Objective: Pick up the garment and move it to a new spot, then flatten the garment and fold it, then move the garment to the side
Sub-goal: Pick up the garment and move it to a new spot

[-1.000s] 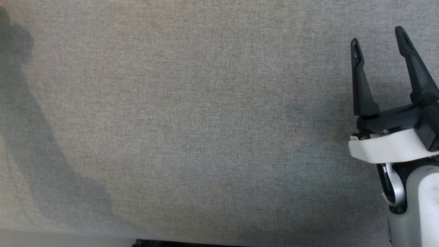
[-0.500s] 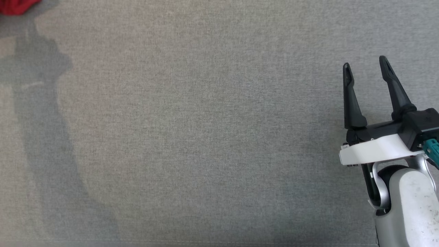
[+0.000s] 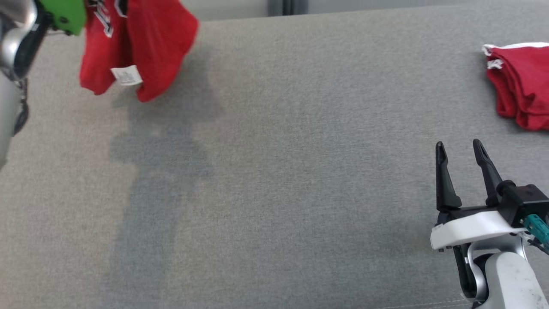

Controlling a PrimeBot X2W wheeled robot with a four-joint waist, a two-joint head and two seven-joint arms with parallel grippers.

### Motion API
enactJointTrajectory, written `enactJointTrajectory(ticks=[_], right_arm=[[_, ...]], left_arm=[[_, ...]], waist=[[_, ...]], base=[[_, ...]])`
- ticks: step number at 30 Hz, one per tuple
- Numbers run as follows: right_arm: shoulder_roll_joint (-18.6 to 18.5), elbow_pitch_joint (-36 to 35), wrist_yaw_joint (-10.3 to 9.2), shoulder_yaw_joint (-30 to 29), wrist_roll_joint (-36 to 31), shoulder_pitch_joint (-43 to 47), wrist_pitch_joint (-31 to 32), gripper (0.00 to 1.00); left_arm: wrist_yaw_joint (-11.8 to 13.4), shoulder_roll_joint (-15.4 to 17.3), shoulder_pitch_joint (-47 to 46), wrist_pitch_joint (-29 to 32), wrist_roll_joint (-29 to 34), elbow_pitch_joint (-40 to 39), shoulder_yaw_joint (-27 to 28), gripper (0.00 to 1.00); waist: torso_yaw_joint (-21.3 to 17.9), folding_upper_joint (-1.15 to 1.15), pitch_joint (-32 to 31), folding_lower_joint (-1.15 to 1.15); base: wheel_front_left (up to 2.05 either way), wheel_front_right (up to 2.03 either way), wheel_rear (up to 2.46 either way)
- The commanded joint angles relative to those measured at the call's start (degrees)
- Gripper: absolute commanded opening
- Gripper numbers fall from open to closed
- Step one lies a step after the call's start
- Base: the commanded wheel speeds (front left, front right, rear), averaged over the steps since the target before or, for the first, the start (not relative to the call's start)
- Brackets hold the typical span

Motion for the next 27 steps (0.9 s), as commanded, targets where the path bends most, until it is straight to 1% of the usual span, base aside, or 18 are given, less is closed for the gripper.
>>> enactJointTrajectory(ticks=[1,4,7,10,14,16,22,25,26,27], right_arm=[[0.0,0.5,-0.08,-0.1,0.5,0.8,-0.5,1.0],[0.0,1.2,-0.08,0.0,1.0,1.2,-1.0,1.0],[0.0,2.0,-0.08,0.3,1.8,1.0,-1.6,1.0],[0.0,2.9,-0.08,0.9,2.5,0.8,-2.2,1.0],[0.0,4.3,-0.08,1.6,3.5,0.8,-3.0,1.0],[0.0,4.9,-0.08,1.9,3.6,0.9,-3.3,1.0],[0.0,6.4,-0.08,2.4,3.8,0.7,-3.8,1.0],[0.0,7.2,-0.08,2.7,4.0,0.4,-4.1,1.0],[0.0,7.4,-0.08,2.8,4.0,0.2,-4.1,1.0],[0.0,7.6,-0.08,2.9,3.9,0.1,-4.2,1.0]], left_arm=[[0.0,-1.0,-0.7,0.1,-1.2,-1.0,-0.8,0.0],[0.0,-3.9,0.0,-0.2,-3.2,-1.9,-1.8,0.0],[0.4,-7.7,2.6,-1.7,-4.5,-1.4,-2.4,0.0],[1.4,-10.9,6.2,-4.1,-6.0,0.0,-2.6,0.0],[3.3,-15.1,14.7,-8.2,-6.9,3.1,-4.0,0.0],[4.5,-16.4,19.4,-10.1,-6.9,4.8,-5.0,0.0],[7.1,-20.0,31.4,-16.2,-7.1,9.8,-7.1,0.0],[8.0,-21.2,35.0,-18.4,-7.5,11.8,-7.3,0.0],[8.1,-21.6,36.1,-19.0,-7.7,12.5,-7.2,0.0],[8.2,-21.9,36.8,-19.5,-7.7,12.8,-7.2,0.05]], waist=[[-5.8,0.0,-6.3,0.0],[-6.8,0.0,-6.2,0.0],[-7.6,0.0,-5.4,0.0],[-8.1,0.0,-4.7,0.0],[-8.3,0.0,-4.3,0.0],[-8.2,0.0,-4.3,0.0],[-7.2,0.0,-4.2,0.0],[-6.5,0.0,-3.9,0.0],[-6.3,0.0,-3.8,0.0],[-6.0,0.0,-3.7,0.0]], base=[[0.0,0.0,0.0],[0.0,0.0,0.0],[0.0,0.0,0.0],[0.0,0.0,0.0],[0.0,0.0,0.0],[0.0,0.0,0.0],[0.0,0.0,0.0],[0.0,0.0,0.0],[0.0,0.0,0.0],[0.0,0.0,0.0]])
